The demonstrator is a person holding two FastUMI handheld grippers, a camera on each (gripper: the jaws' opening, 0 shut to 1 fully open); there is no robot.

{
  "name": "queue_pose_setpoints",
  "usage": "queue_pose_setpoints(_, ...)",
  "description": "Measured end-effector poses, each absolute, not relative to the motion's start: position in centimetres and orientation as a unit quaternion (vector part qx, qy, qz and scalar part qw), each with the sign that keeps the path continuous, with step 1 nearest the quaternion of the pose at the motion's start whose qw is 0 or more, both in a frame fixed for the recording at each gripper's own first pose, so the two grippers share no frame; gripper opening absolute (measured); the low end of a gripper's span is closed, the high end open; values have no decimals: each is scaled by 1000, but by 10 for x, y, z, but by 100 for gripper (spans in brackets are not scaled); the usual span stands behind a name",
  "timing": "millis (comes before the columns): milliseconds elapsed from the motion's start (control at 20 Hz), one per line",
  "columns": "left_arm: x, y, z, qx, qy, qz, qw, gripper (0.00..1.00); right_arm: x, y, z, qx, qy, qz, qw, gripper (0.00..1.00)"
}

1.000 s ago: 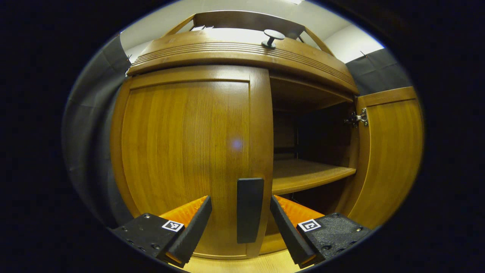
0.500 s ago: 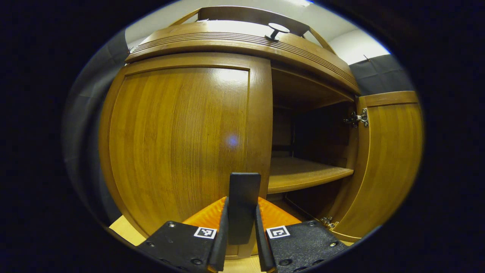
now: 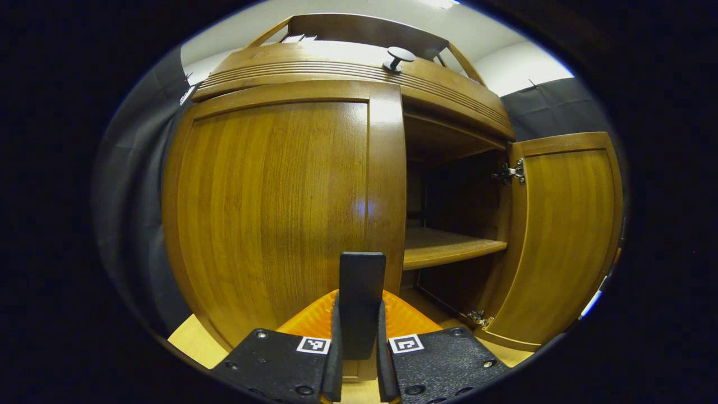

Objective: Open the right door of the double-door shoe cabinet with the right hand, and open the left door with the left hand.

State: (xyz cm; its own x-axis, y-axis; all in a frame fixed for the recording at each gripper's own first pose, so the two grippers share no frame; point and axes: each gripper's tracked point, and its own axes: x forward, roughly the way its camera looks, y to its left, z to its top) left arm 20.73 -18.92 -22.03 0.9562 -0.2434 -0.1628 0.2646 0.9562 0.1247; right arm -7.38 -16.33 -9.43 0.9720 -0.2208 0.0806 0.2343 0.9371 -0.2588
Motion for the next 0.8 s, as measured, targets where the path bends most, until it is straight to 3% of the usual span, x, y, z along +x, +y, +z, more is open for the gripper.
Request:
queue_pose_setpoints(50,201,-186,-218,75,73,-132,986,24,-76,-160,-94,-135,-26,-115,984,92)
queue_pose_setpoints(150,186,-179,-214,75,72,-138,985,24,-79,-151,-93,-136,-28,-110,984,92)
queue_pose_setpoints(200,180,-177,-212,73,72,-140,985,25,-79,-148,-94,-135,-26,-110,984,98)
queue_pose_setpoints(300,172,-174,-210,73,73,-146,984,25,-79,-138,-98,-130,-19,-102,986,98)
queue_pose_setpoints(350,162,-167,-209,73,75,-148,984,24,-79,-134,-100,-129,-15,-100,987,92)
queue_pose_setpoints(400,155,-163,-208,72,77,-149,983,26,-79,-131,-102,-129,-12,-98,987,98)
queue_pose_setpoints(650,132,-147,-201,74,79,-153,982,25,-78,-111,-101,-131,-13,-86,988,92)
queue_pose_setpoints(800,119,-136,-198,72,77,-157,982,24,-81,-104,-103,-138,-14,-82,987,96)
